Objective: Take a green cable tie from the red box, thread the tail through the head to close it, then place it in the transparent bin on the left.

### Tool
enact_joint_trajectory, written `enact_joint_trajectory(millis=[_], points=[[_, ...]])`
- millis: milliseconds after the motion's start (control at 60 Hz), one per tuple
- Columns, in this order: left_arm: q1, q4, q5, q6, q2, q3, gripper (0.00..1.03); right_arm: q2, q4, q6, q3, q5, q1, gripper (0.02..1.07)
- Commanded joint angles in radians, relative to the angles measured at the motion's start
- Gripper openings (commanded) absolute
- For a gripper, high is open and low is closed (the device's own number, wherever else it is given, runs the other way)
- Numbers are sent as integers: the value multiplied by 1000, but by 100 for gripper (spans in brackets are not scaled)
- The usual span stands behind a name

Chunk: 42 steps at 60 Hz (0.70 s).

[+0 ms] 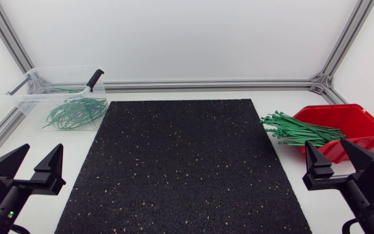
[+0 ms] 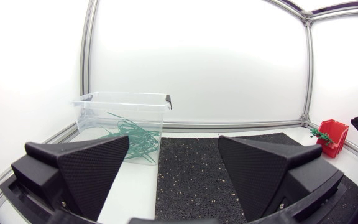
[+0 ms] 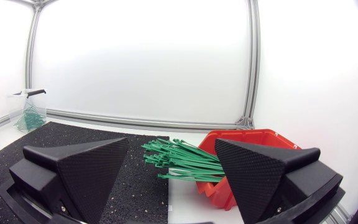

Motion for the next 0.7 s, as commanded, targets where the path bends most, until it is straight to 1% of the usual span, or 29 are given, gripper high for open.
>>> enact_joint_trajectory(millis=[0, 417, 683], points=[[2, -15, 7, -10, -7, -41, 100, -12, 9, -2, -23, -8, 6, 104], [-1, -14, 7, -10, -7, -41, 100, -12, 21, -2, -11, 3, 0, 104], [0, -14, 7, -10, -7, -41, 100, -7, 13, -2, 86, 20, -3, 104]])
